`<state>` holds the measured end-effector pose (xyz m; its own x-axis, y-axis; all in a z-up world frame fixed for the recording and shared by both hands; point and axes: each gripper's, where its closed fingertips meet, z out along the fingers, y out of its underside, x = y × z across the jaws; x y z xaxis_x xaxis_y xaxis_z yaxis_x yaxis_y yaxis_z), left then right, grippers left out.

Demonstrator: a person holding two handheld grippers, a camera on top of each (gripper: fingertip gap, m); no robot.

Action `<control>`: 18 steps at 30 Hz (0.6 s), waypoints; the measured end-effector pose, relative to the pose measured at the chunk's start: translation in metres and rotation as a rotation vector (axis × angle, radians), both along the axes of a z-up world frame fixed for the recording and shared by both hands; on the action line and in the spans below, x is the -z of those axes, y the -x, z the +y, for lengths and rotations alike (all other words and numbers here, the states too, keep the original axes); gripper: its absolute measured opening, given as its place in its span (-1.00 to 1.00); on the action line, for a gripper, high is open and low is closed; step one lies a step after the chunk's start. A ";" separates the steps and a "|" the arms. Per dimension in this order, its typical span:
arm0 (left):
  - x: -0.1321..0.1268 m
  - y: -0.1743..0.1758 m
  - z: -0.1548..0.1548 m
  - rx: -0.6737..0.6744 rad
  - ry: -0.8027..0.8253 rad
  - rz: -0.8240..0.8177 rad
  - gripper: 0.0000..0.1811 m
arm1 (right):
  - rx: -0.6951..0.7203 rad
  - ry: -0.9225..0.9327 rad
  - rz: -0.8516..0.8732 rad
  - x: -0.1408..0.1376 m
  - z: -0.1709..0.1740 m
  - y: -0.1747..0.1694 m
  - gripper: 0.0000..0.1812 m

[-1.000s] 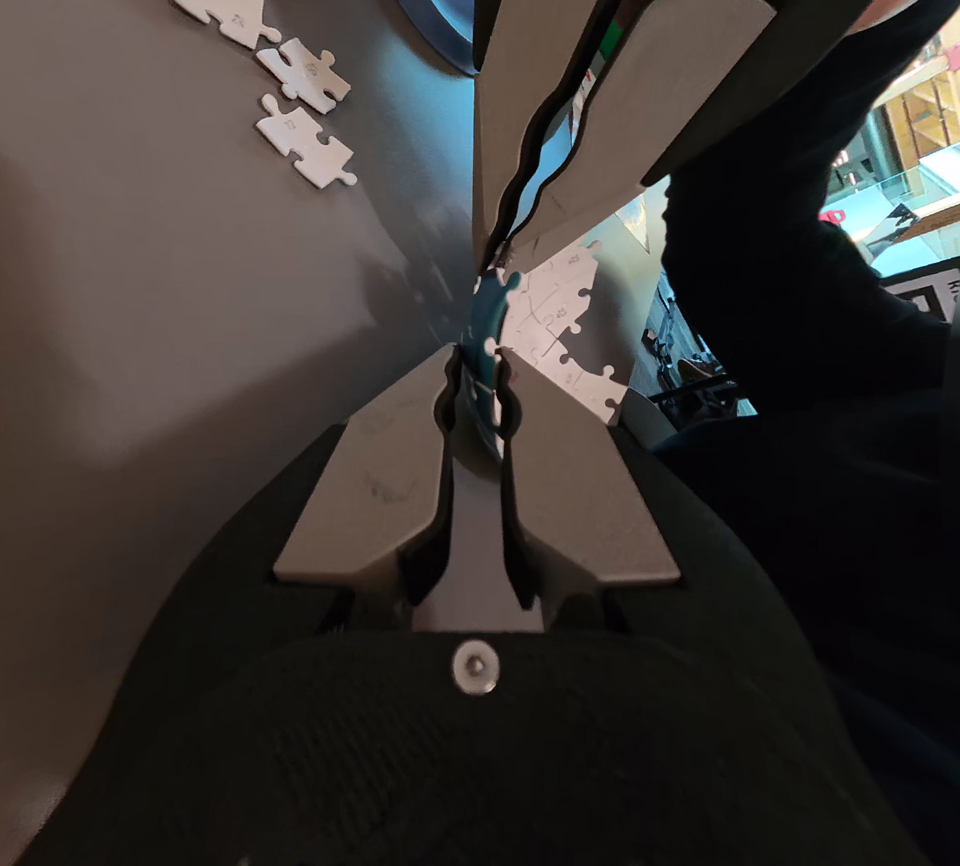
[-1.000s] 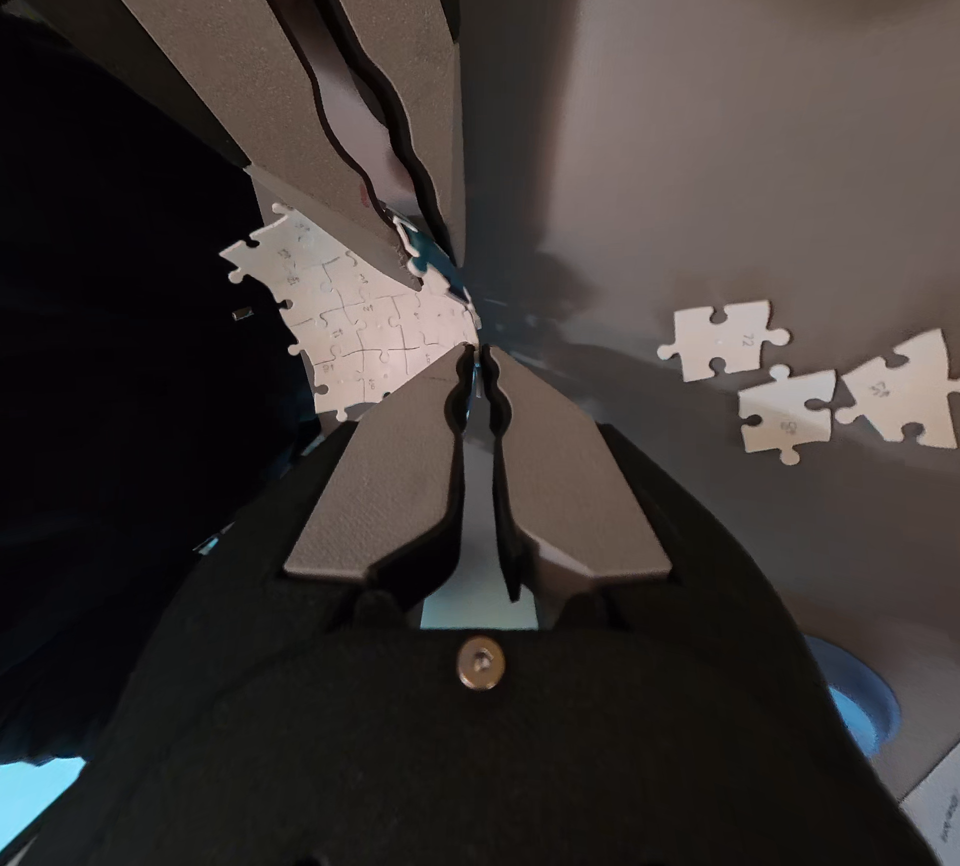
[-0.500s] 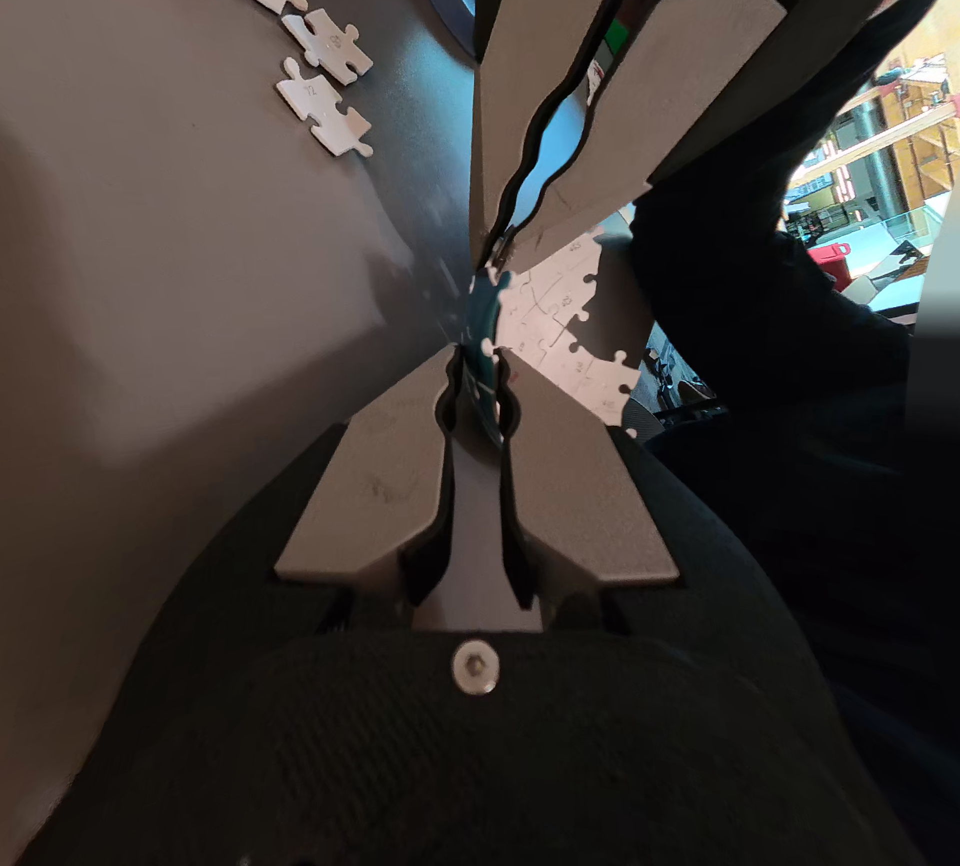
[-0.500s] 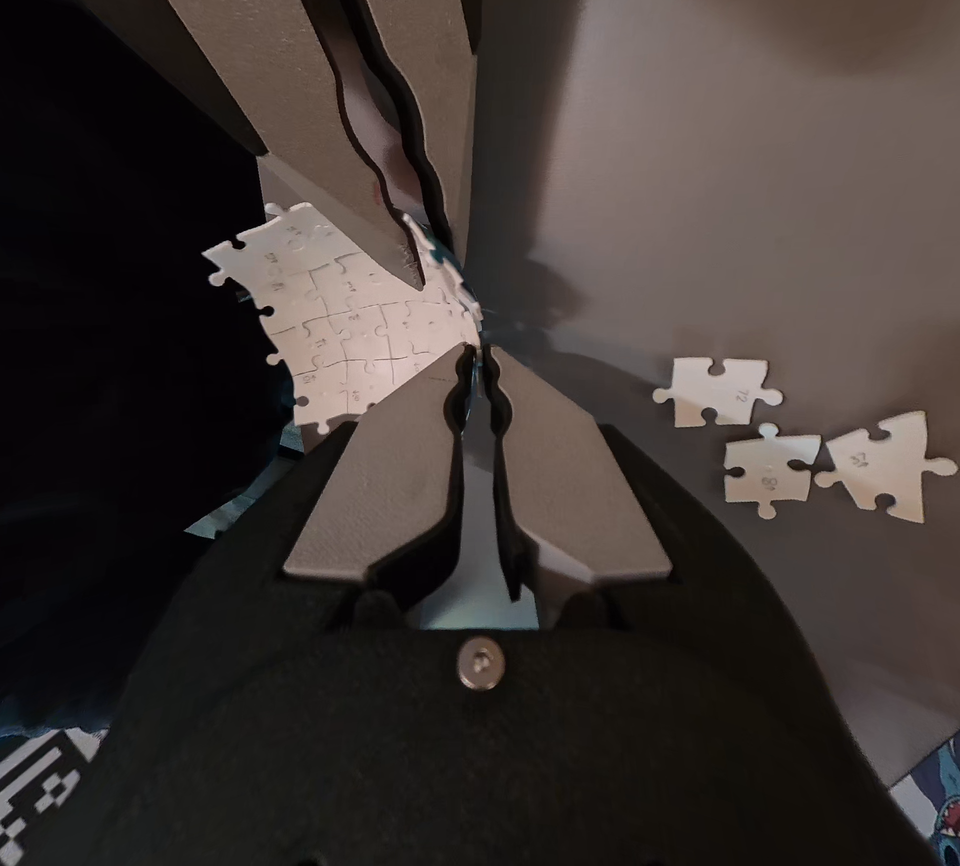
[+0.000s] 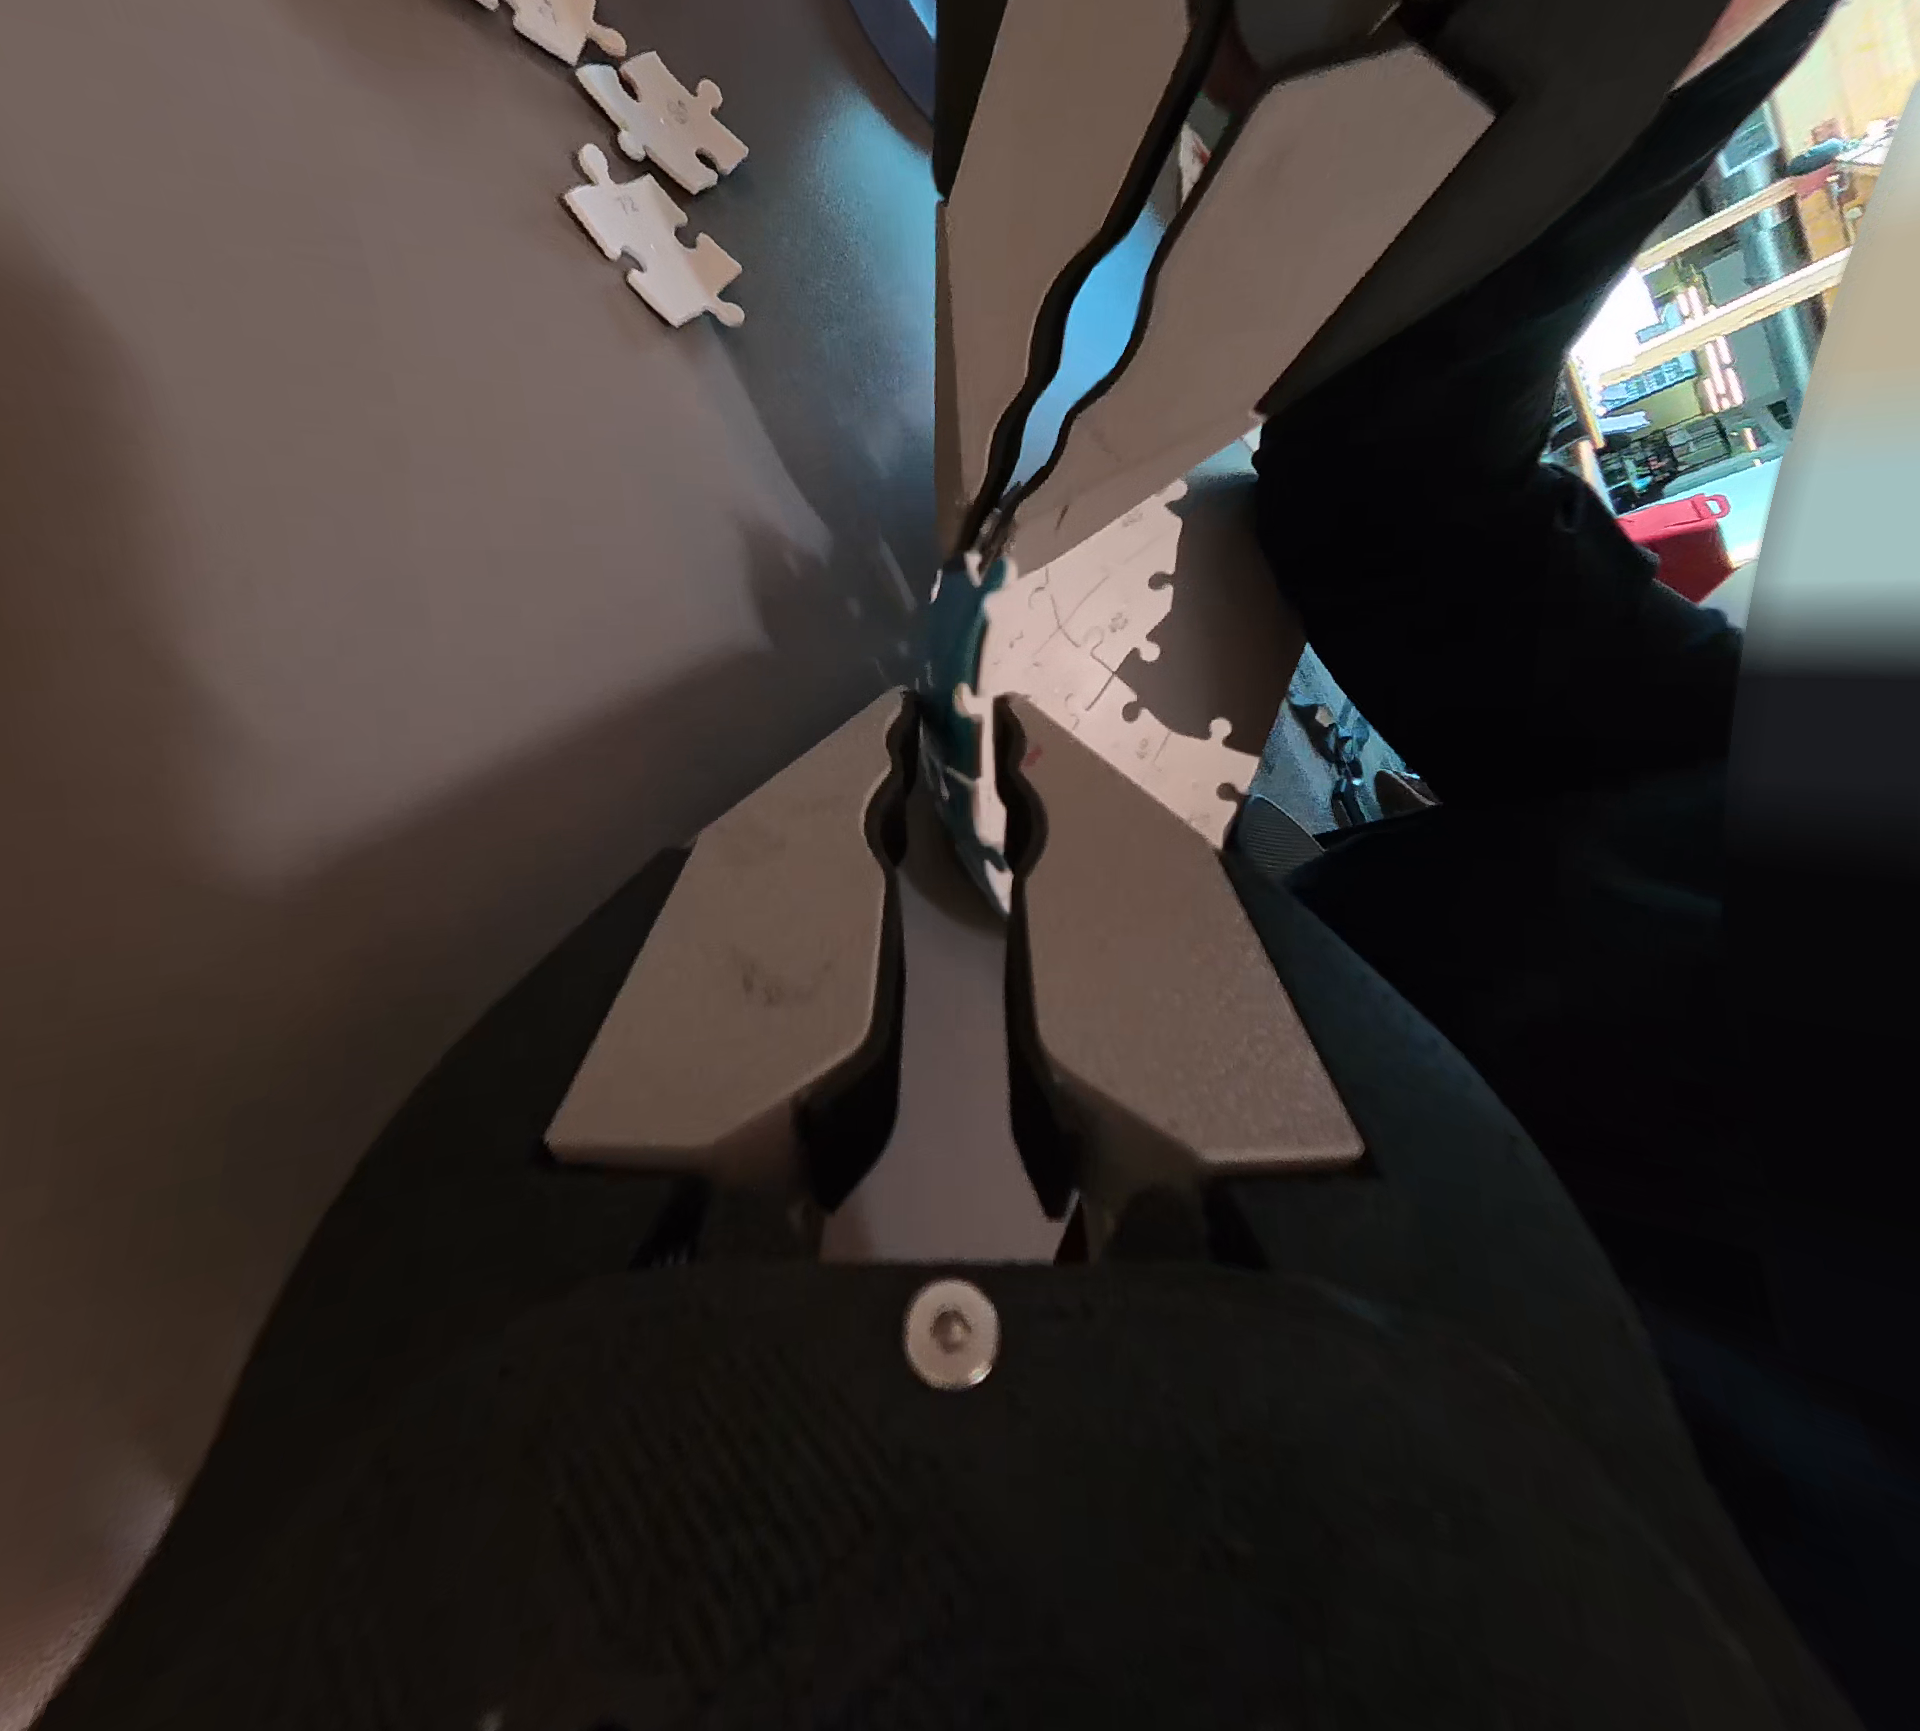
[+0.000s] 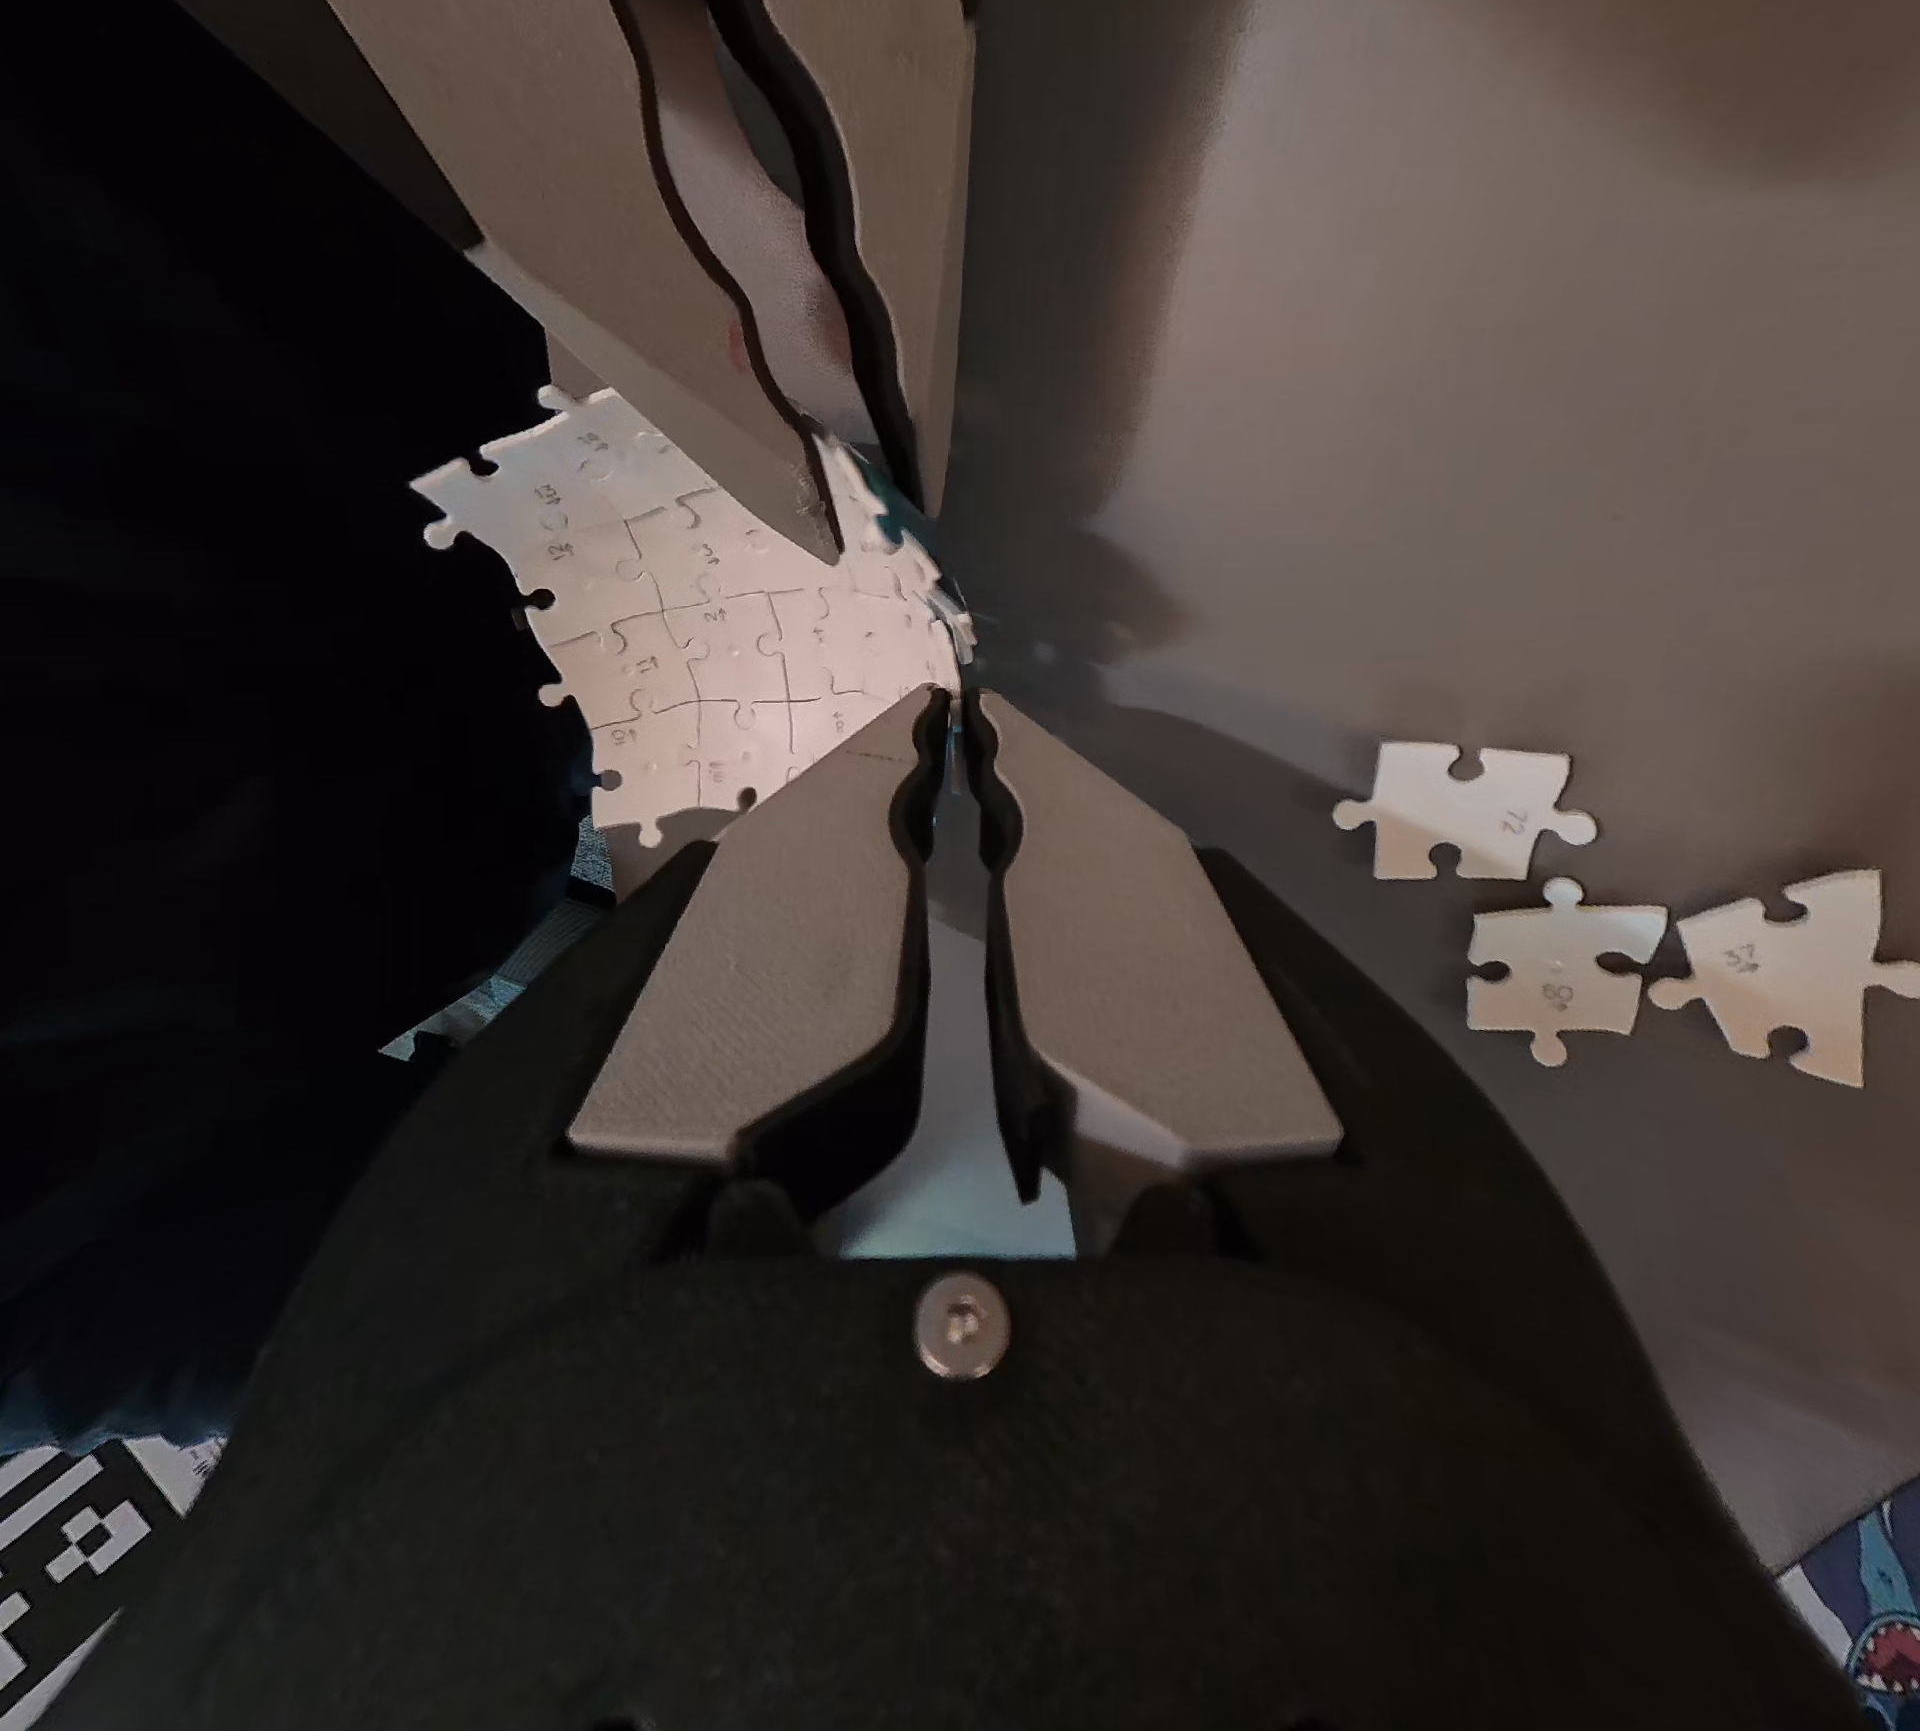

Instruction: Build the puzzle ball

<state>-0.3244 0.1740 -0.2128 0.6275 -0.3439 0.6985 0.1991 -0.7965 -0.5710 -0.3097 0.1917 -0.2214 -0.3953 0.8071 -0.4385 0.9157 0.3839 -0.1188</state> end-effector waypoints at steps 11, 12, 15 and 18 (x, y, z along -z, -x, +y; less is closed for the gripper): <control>-0.016 0.008 0.017 0.118 0.018 0.115 -0.64 | -0.005 0.009 -0.005 0.004 -0.002 0.001 -1.00; -0.013 0.008 0.018 0.145 0.034 0.139 -0.59 | -0.006 0.011 -0.004 0.004 -0.002 0.001 -1.00; -0.006 0.002 0.018 0.230 0.087 0.143 -0.47 | -0.008 0.021 -0.002 0.004 -0.002 0.001 -1.00; -0.006 -0.005 0.020 0.247 0.095 0.131 -0.47 | -0.006 0.030 -0.001 0.004 -0.001 0.001 -1.00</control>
